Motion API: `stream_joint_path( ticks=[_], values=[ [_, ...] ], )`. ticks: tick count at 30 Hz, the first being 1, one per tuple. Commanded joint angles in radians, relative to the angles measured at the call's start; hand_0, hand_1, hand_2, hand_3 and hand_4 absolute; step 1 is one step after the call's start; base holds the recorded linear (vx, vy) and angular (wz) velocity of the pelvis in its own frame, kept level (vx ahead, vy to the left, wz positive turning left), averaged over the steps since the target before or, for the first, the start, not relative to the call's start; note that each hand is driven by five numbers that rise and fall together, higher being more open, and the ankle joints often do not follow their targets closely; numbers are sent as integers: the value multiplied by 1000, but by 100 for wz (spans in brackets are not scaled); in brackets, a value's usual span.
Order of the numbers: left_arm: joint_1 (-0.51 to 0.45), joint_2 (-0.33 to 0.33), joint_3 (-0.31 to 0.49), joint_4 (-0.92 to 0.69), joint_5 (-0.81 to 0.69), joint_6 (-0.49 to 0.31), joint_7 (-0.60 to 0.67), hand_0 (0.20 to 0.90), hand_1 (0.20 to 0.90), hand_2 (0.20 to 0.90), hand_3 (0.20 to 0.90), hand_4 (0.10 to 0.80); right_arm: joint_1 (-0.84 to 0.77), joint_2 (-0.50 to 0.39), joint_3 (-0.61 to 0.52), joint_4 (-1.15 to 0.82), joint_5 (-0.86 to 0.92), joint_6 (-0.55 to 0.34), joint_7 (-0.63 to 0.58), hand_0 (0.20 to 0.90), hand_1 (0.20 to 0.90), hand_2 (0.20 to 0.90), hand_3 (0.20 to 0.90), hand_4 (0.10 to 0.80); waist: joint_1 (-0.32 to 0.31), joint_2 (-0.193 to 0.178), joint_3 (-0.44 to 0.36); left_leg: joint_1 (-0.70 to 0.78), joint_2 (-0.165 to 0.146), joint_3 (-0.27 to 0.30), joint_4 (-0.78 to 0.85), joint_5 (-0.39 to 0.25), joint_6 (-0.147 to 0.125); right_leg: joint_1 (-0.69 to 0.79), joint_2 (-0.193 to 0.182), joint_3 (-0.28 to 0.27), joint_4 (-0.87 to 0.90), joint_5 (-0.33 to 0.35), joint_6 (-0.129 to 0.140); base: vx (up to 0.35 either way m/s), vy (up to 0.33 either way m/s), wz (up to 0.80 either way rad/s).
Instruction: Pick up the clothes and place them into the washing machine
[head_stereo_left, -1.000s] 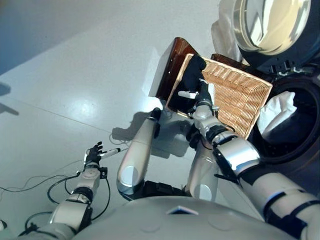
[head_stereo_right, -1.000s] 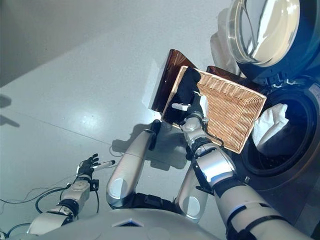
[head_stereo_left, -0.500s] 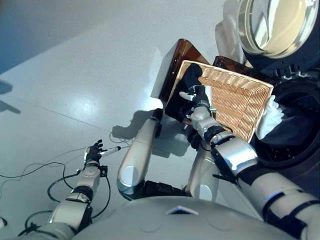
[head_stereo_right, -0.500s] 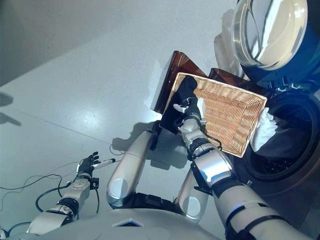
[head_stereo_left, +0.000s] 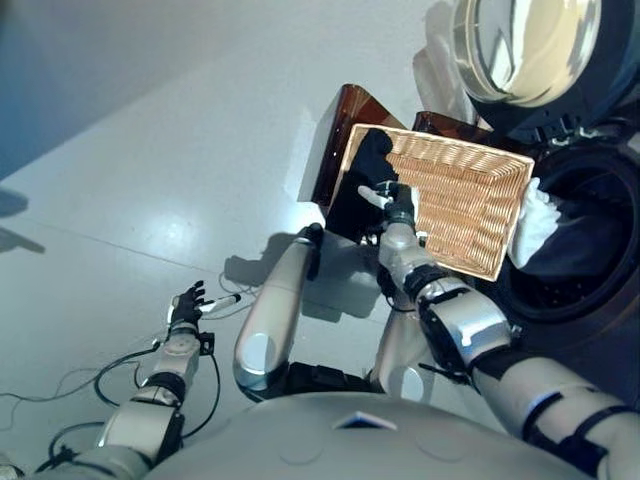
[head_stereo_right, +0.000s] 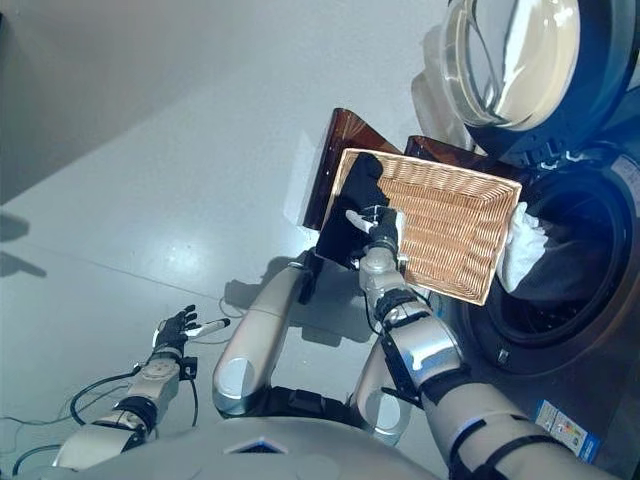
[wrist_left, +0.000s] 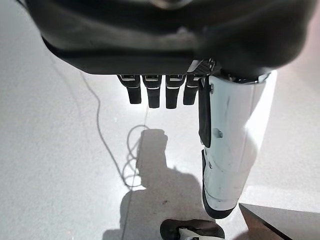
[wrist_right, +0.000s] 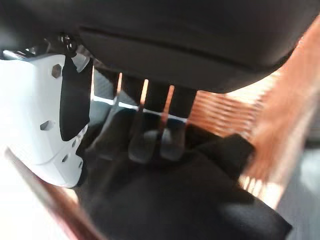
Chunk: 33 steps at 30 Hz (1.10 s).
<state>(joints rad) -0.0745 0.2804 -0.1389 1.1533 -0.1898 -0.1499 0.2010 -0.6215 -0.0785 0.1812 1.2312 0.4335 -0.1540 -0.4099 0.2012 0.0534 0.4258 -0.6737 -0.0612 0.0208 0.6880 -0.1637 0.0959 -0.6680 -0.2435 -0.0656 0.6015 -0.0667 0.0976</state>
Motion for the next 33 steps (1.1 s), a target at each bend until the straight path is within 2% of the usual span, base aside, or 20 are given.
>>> stream_joint_path(
  ticks=[1,8,13,14,15,16,17,18,20,22,26,33],
  values=[
    [50,54,-12,73,-15,-6,21,900,900,900,900,800,4,-44,-54,-87,98,-100,26,200,200,200,200,300,-4,19,-31,20,-13,34,-70,11,-46,67,15,-16,8,-56,-58,-13,-2,-25],
    [58,46,-10,89,-22,-11,4,900,900,900,900,800,64,-92,-131,-96,175,-128,47,200,200,200,200,300,-30,15,-44,36,-12,48,-83,14,-48,75,17,-3,-5,-45,-57,-8,-5,-10],
    [62,42,-9,93,-20,-11,-1,900,900,900,900,800,80,-102,-121,-105,137,-123,47,200,200,200,200,300,-37,19,-50,39,-14,52,-98,22,-48,78,17,1,-19,-38,-56,-20,1,-6],
    [61,42,-9,94,-20,-11,0,900,900,900,900,800,72,-105,-96,-105,83,-112,39,208,208,208,208,306,-35,22,-50,36,-17,52,-99,27,-47,78,15,2,-23,-33,-56,-31,5,-5],
    [61,41,-9,94,-20,-11,0,900,900,900,900,800,72,-105,-95,-105,82,-112,39,469,469,469,469,492,-36,22,-50,36,-17,52,-99,27,-47,78,15,2,-23,-33,-56,-49,12,-6],
    [63,40,-10,89,-20,-12,1,900,900,900,900,800,66,-103,-59,-113,10,-96,33,815,815,815,815,739,-35,23,-49,34,-18,54,-104,33,-47,73,14,3,-25,-25,-55,0,0,0],
    [63,40,-9,89,-20,-12,2,900,900,900,900,800,66,-102,-59,-114,9,-95,32,900,900,900,900,800,-35,22,-50,34,-18,54,-104,33,-47,73,13,3,-25,-25,-55,-62,9,1],
    [60,40,-10,87,-20,-12,5,900,900,900,900,800,44,-102,-1,-126,-104,-70,10,900,900,900,900,800,-32,22,-48,28,-20,53,-108,40,-47,69,11,1,-27,-18,-54,-37,3,0],
    [60,39,-11,85,-19,-12,5,900,900,900,900,800,36,-102,15,-122,-136,-63,6,900,900,900,900,800,-32,22,-48,25,-21,52,-108,42,-47,66,9,0,-26,-18,-55,-24,4,-1],
    [61,41,-10,81,-16,-12,9,900,900,900,900,800,-22,-104,89,-101,-289,-21,-41,900,900,900,900,800,-21,25,-44,16,-23,46,-107,50,-48,58,4,-8,-21,-14,-54,-48,5,6],
    [60,51,-10,79,-8,-17,22,900,900,900,900,800,-72,-104,134,-76,-402,11,-97,900,900,900,900,800,-8,26,-37,12,-26,41,-106,54,-50,60,1,-12,-24,-12,-54,-29,-12,12],
    [52,84,-13,55,11,-17,36,900,900,900,900,800,-169,-105,159,53,-471,67,-130,900,900,900,900,800,25,31,-25,-7,-38,28,-90,51,-51,62,-12,-30,-21,-8,-51,-11,-15,17]
  ],
)
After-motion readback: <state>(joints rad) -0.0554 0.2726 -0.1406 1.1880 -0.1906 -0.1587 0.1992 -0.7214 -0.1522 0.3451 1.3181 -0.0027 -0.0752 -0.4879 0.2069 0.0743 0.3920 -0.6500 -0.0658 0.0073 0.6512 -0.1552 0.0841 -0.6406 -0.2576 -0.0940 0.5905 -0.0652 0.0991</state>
